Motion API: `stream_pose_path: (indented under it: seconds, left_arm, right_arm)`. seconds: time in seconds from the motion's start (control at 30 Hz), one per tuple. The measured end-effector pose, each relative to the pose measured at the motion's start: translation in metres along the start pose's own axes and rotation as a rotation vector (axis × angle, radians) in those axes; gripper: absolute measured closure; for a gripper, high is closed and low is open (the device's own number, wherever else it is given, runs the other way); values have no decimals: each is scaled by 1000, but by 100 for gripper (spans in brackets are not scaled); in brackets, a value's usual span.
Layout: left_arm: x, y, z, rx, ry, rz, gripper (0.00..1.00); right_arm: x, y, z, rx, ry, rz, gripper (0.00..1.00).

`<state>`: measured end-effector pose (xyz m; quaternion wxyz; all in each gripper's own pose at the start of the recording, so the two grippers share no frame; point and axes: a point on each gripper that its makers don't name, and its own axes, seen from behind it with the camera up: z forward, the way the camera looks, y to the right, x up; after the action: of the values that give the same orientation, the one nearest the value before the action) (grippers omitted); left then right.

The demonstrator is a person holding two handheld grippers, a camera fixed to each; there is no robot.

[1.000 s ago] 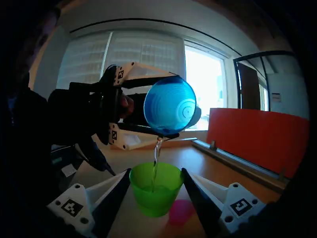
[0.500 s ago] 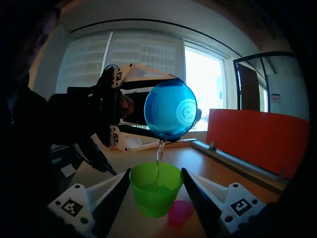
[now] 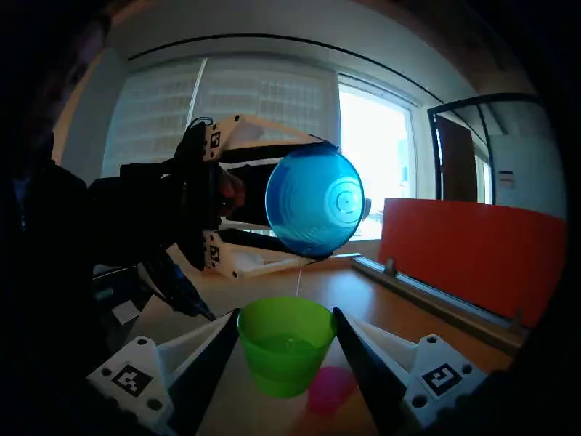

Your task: Pour water

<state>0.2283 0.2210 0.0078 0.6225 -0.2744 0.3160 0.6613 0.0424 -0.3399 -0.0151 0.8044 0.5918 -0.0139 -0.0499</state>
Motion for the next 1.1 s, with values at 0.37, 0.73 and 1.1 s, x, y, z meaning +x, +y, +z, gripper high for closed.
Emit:
stream_pose_path:
  seconds: [0.37, 0.73, 1.1]
  left_arm:
    - [2, -1, -1, 3, 1, 15, 13]
    - [2, -6, -2, 23, 3, -45, 13]
    - [-3, -12, -5, 47, -2, -263, 13]
  right_arm:
    - [2, 1, 0, -3, 3, -1, 5]
    - [1, 1, -2, -7, 4, -2, 5]
    - [3, 3, -5, -17, 12, -10, 5]
